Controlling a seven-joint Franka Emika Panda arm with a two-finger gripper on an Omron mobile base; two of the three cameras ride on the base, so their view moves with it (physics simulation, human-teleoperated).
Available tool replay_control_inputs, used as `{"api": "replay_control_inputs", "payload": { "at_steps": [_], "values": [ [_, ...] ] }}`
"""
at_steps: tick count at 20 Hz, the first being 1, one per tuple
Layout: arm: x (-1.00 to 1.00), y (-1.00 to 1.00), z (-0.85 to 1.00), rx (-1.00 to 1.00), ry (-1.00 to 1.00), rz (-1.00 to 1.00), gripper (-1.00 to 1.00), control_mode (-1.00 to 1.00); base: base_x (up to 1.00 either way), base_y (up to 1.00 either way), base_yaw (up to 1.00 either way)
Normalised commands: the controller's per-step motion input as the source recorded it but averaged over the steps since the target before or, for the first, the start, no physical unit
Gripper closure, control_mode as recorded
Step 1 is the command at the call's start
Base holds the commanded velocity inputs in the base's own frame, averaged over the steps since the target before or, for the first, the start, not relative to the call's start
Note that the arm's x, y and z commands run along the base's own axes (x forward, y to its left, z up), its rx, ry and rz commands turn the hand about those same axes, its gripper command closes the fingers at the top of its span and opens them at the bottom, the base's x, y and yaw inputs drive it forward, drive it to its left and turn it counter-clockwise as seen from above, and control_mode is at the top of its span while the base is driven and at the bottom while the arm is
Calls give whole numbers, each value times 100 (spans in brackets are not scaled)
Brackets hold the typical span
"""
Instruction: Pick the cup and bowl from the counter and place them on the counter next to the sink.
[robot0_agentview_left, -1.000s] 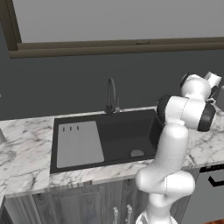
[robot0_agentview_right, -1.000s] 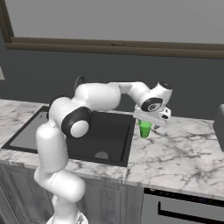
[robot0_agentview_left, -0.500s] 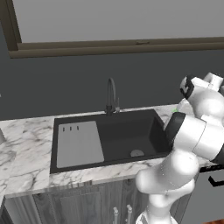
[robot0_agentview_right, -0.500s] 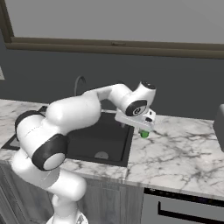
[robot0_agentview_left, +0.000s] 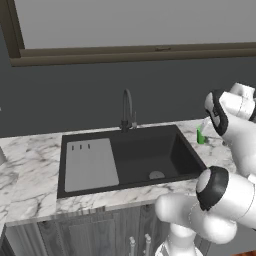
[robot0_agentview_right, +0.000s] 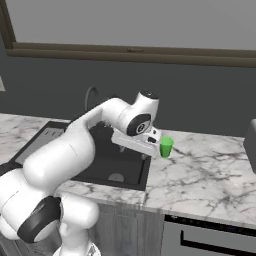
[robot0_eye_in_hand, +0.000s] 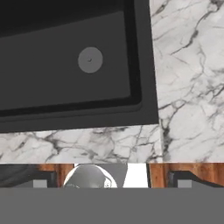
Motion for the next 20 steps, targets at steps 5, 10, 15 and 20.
{"api": "replay_control_inputs", "payload": {
  "at_steps": [5, 10, 15, 20],
  "values": [
    [-65, 55, -1, 0, -3, 0, -100, -100, 0, 0, 0],
    [-43, 69, 0, 0, -2, 0, -100, -100, 0, 0, 0],
    [-30, 65, 5, -2, 0, 0, -100, -100, 0, 0, 0],
    [-49, 52, 0, -2, 0, 0, -100, -100, 0, 0, 0]
  ]
}}
